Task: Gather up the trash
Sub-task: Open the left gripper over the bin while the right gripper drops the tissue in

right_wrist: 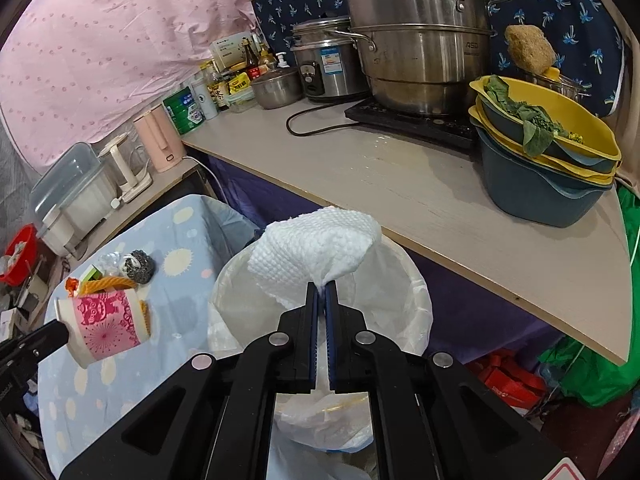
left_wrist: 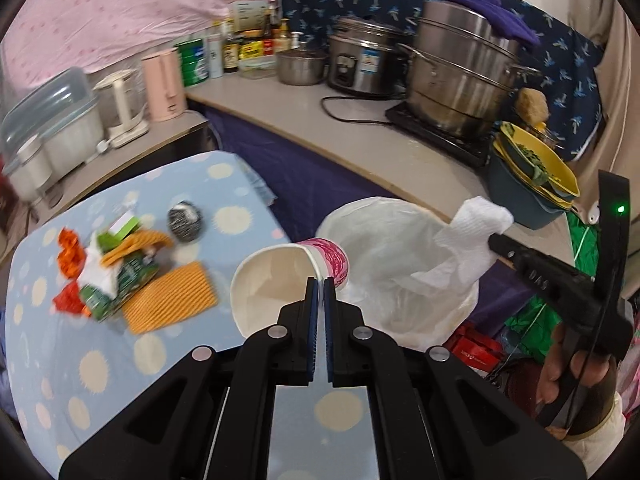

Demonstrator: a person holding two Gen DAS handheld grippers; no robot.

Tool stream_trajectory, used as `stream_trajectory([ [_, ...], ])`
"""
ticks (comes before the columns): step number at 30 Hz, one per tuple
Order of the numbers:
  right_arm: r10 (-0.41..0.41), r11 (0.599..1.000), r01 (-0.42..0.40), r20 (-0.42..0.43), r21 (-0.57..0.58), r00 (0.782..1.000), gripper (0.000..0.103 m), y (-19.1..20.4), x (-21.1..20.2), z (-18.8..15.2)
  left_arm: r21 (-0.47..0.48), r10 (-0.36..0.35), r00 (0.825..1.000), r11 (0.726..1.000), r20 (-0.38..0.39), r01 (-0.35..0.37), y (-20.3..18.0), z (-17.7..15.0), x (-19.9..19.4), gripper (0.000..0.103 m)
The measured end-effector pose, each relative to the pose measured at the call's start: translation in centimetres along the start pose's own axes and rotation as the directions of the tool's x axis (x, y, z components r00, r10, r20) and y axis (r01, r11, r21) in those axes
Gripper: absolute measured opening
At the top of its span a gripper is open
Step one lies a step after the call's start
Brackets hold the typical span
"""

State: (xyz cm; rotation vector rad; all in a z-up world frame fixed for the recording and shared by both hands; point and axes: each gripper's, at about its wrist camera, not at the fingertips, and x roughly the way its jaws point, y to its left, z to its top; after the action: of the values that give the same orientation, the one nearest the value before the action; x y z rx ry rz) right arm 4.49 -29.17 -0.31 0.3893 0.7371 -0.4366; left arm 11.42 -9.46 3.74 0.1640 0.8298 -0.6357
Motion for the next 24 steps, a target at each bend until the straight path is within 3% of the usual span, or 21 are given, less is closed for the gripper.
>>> stream_trajectory([
  [8,-0.009,1.0,0.009,-0.043,-0.011,0.999,0.005,-1.0,2.0,-0.3,0.071,-0.023,0.999,0.997,-0.04,0.026,-4.4,1.7,4.2,0.003],
  [14,0.006,1.0,-0.006,-0.047,0.007,0.999,0.007,-1.5,2.5,0.0,0.07,-0.045,0.996,0.996,-0.081,0.051,-5.6,2.3,6.3,0.003],
  [17,0.002,1.0,-0.002,-0.036,0.005,0.999,0.016,-1.4,2.5,0.3,0.067,-0.048,0.996,0.996,-0.079,0.054,-5.8,2.7,6.7,0.004],
  [18,0.0,1.0,0.0,-0.029,0.006,1.0,0.027,-1.4,2.4,0.4,0.07,-0.047,0.996,0.996,-0.076,0.052,-5.9,2.8,6.8,0.004],
  [19,-0.001,1.0,0.001,-0.018,0.011,1.0,0.037,-1.4,2.2,0.6,0.072,-0.039,0.997,0.996,-0.074,0.044,-6.0,3.0,6.8,0.006],
  [21,0.001,1.0,-0.001,0.005,0.017,1.0,0.045,-1.4,1.6,1.0,0.066,-0.029,0.997,0.997,-0.068,0.033,-5.9,3.3,6.8,0.016],
  [23,0.003,1.0,-0.003,0.017,0.02,1.0,0.046,-1.4,1.2,1.3,0.049,-0.02,0.998,0.999,-0.055,0.023,-5.6,3.5,6.5,0.037],
  [24,0.005,1.0,-0.005,0.023,0.022,1.0,0.047,-1.4,1.0,1.5,0.042,-0.015,0.999,0.999,-0.045,0.016,-5.4,3.6,6.3,0.04],
])
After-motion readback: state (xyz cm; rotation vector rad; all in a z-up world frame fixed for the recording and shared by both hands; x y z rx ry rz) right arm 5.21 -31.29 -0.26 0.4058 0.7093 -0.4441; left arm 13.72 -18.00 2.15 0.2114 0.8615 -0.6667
